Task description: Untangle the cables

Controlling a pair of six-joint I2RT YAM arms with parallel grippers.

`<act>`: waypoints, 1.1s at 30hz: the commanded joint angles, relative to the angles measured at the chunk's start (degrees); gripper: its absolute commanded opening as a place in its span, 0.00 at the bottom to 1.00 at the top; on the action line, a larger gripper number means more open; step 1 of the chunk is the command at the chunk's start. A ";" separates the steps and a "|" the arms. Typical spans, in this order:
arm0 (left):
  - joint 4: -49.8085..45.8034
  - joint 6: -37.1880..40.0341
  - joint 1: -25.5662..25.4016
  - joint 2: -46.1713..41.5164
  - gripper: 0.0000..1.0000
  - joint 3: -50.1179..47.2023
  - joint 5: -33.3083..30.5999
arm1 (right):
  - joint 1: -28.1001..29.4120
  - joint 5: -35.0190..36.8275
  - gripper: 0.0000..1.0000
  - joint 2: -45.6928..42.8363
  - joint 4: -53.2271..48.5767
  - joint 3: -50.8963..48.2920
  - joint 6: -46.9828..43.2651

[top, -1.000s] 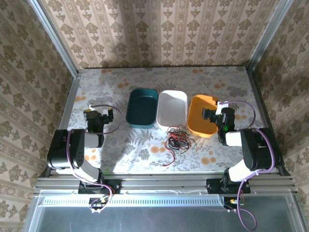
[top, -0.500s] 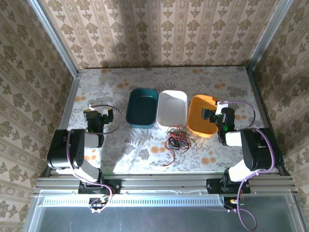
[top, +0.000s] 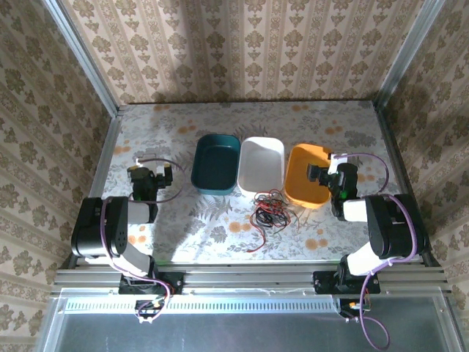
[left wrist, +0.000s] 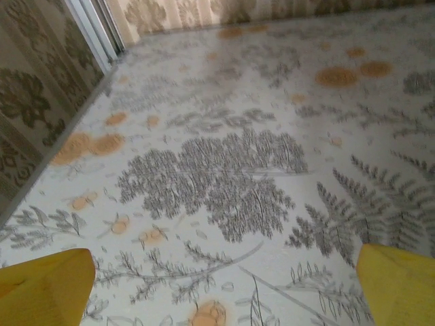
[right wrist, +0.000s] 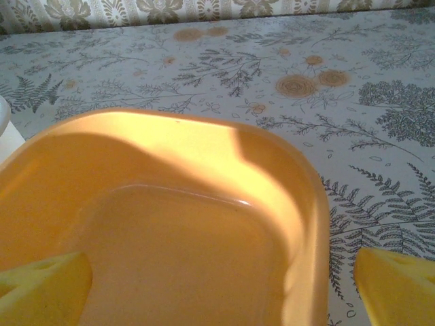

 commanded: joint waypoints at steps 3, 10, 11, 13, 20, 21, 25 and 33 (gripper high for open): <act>-20.02 -0.88 -0.93 -10.95 1.00 9.44 -5.43 | 0.24 6.01 0.96 -11.19 -27.08 11.93 2.66; -33.61 -9.51 -11.21 -15.73 1.00 15.57 -13.58 | 12.26 15.42 0.85 -25.33 -44.84 17.29 5.02; -33.92 -9.78 -14.33 -15.83 1.00 15.85 -12.45 | 14.87 13.71 0.85 -25.84 -47.49 18.50 4.94; -34.40 -11.56 -20.55 -14.98 1.00 16.90 -9.40 | 20.97 7.50 0.85 -25.32 -54.45 21.91 4.04; -36.51 -12.17 -35.86 -4.24 1.00 25.40 7.64 | 33.64 -9.70 0.82 -19.76 -69.49 27.20 3.95; -37.20 -11.42 -36.89 -3.50 1.00 26.20 9.56 | 34.21 -10.17 0.81 -19.17 -71.09 27.53 4.08; -43.28 -9.40 -39.57 0.19 1.00 29.76 11.92 | 33.98 -6.46 0.81 -17.63 -73.20 25.69 7.53; -49.84 -2.25 -43.92 1.16 1.00 33.36 13.70 | 29.41 2.24 0.80 -15.97 -79.27 27.07 13.27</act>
